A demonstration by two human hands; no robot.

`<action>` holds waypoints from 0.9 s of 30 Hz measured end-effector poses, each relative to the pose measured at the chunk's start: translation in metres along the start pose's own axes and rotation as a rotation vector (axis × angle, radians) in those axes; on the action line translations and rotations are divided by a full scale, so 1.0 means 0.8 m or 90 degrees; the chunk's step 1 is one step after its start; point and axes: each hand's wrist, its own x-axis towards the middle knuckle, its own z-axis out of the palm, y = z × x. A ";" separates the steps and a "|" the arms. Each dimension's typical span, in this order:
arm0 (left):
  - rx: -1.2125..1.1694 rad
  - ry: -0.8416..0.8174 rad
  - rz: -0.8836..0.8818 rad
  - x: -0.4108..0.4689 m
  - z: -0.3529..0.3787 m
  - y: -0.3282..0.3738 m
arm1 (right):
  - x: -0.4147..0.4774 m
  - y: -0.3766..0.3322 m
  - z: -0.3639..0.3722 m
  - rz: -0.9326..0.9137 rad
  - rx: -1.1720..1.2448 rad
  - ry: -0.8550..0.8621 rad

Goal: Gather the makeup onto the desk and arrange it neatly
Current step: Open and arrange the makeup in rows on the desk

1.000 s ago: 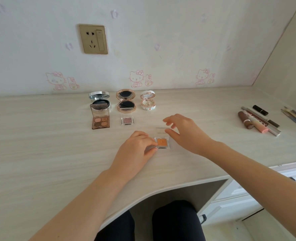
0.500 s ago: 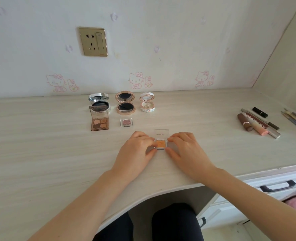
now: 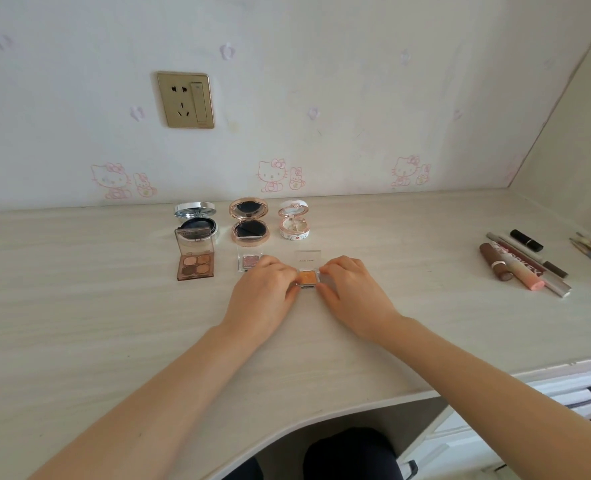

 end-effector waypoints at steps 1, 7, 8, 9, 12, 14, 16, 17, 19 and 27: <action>0.010 0.002 0.001 0.004 0.001 -0.003 | 0.005 0.000 0.000 0.002 0.001 -0.004; 0.055 0.015 -0.007 0.023 0.008 -0.013 | 0.030 -0.001 0.004 0.025 0.012 -0.026; 0.060 0.010 -0.007 0.026 0.010 -0.015 | 0.032 -0.001 0.004 0.029 0.014 -0.028; 0.065 0.006 -0.008 0.028 0.012 -0.017 | 0.035 -0.001 0.005 0.031 0.012 -0.030; 0.074 0.001 -0.020 0.034 0.016 -0.023 | 0.041 0.000 0.006 0.029 0.001 -0.034; 0.074 0.006 -0.021 0.036 0.017 -0.024 | 0.044 0.001 0.006 0.026 -0.003 -0.031; 0.073 0.013 -0.017 0.037 0.017 -0.024 | 0.046 0.002 0.007 0.024 -0.003 -0.029; 0.073 0.015 -0.016 0.038 0.017 -0.024 | 0.047 0.002 0.007 0.024 -0.002 -0.030; 0.071 0.019 -0.012 0.039 0.016 -0.025 | 0.049 0.002 0.006 0.024 -0.001 -0.032; 0.082 0.026 -0.012 0.041 0.012 -0.023 | 0.054 0.006 0.005 0.023 0.004 -0.043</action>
